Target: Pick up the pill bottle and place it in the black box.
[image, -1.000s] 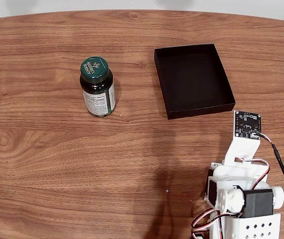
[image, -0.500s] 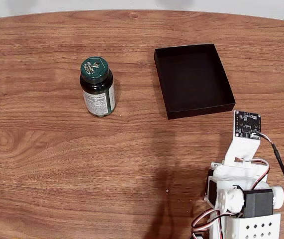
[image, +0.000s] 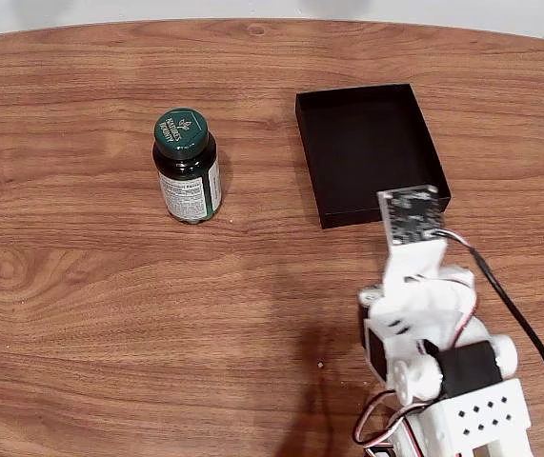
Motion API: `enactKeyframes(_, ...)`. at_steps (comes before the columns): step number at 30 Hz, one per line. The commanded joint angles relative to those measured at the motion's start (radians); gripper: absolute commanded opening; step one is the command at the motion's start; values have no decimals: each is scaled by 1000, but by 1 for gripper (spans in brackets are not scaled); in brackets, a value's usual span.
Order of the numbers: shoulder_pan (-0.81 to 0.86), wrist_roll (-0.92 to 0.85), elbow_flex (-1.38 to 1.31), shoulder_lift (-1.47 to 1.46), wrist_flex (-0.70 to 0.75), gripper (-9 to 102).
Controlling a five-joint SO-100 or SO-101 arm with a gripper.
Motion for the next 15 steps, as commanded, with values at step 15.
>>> enactKeyframes(15, -304, 20, -26, -403, -859, 37)
